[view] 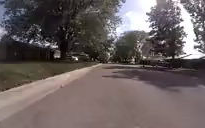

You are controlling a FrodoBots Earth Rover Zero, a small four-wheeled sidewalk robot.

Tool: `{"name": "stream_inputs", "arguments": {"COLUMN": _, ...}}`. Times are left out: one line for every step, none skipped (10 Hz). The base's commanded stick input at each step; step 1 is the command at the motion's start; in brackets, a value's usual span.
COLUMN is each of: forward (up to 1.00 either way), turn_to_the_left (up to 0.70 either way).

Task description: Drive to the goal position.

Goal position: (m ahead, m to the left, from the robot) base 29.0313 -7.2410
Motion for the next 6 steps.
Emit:
{"name": "stream_inputs", "arguments": {"forward": 1.0, "turn_to_the_left": 0.03}}
{"name": "stream_inputs", "arguments": {"forward": 1.0, "turn_to_the_left": 0.03}}
{"name": "stream_inputs", "arguments": {"forward": 1.0, "turn_to_the_left": 0.03}}
{"name": "stream_inputs", "arguments": {"forward": 1.0, "turn_to_the_left": 0.03}}
{"name": "stream_inputs", "arguments": {"forward": 1.0, "turn_to_the_left": 0.02}}
{"name": "stream_inputs", "arguments": {"forward": 1.0, "turn_to_the_left": 0.01}}
